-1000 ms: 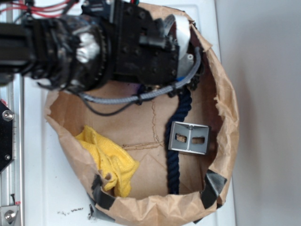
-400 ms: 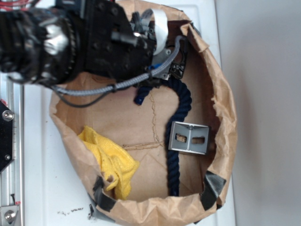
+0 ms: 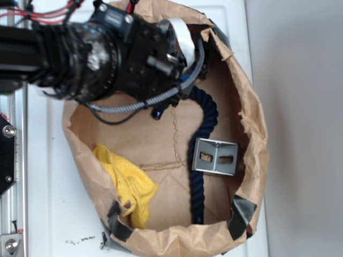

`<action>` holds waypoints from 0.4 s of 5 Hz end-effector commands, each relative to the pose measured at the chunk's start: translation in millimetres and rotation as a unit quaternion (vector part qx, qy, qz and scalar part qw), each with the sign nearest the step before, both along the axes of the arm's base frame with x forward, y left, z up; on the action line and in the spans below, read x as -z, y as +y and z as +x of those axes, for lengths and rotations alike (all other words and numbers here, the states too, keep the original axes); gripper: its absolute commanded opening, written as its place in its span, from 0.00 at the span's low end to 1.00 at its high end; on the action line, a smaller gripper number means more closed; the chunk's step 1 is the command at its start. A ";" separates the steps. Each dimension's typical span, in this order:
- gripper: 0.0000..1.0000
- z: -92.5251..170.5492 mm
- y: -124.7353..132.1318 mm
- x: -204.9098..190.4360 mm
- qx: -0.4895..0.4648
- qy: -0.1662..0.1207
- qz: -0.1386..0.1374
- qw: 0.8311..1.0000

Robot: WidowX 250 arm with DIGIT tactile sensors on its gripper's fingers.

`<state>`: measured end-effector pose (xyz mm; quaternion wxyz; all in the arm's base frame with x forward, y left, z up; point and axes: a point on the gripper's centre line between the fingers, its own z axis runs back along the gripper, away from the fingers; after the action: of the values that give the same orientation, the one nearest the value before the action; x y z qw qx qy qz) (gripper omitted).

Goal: Grab the blue ball.

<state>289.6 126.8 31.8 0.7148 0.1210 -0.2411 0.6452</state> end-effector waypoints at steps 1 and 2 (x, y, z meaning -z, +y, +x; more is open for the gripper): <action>0.00 -36.2 7.5 -12.0 0.008 -0.015 0.012 1.000; 0.00 -45.9 5.2 -27.7 0.037 -0.018 0.003 0.999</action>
<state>253.0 120.5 43.8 0.7442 0.1083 -0.2381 0.6147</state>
